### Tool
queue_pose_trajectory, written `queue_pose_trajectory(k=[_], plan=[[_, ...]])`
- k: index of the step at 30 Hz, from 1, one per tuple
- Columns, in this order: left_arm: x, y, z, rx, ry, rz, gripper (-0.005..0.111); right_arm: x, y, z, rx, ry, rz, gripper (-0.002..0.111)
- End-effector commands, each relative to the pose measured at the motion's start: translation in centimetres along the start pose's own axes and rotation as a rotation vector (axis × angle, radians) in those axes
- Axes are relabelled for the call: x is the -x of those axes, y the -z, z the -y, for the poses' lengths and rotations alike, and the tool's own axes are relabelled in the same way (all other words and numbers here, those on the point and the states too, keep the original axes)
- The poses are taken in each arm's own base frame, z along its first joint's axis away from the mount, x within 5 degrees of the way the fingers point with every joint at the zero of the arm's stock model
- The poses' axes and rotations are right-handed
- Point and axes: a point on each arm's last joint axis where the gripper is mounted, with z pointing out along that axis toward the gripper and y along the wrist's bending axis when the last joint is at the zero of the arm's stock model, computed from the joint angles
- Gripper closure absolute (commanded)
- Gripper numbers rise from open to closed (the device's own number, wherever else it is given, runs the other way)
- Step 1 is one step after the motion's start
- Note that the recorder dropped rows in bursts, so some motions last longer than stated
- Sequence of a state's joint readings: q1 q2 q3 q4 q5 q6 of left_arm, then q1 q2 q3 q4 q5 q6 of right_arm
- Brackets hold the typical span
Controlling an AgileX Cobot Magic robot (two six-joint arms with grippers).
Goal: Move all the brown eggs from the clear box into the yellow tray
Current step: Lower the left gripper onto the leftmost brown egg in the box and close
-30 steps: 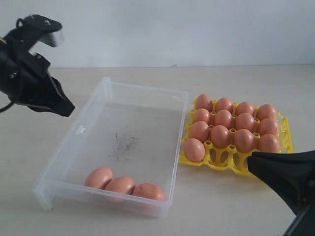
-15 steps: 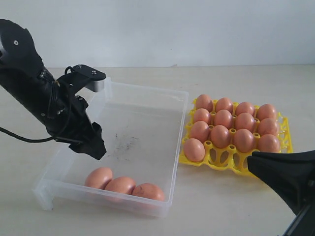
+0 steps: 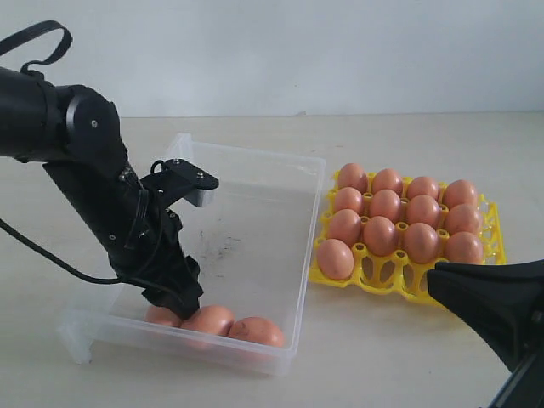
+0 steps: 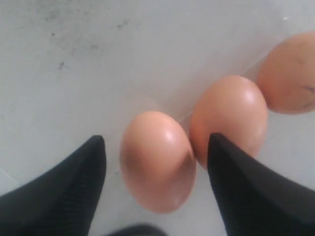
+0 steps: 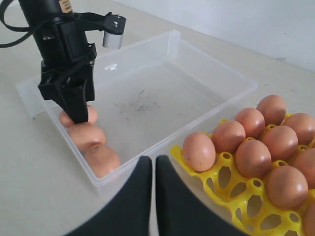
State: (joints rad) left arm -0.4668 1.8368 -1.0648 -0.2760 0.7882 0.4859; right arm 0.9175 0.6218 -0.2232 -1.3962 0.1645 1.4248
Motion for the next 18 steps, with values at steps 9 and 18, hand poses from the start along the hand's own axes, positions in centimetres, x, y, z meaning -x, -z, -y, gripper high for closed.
queue_pose_trajectory(k=[9, 18], plan=[[0.2, -1.9, -0.6, 0.032, 0.019, -0.031, 0.051, -0.1, 0.1, 0.0, 0.000, -0.001, 0.001, 0.108], [0.4, -2.5, -0.8, 0.040, 0.059, -0.022, 0.054, -0.1, 0.1, 0.0, 0.000, -0.001, 0.001, 0.108]])
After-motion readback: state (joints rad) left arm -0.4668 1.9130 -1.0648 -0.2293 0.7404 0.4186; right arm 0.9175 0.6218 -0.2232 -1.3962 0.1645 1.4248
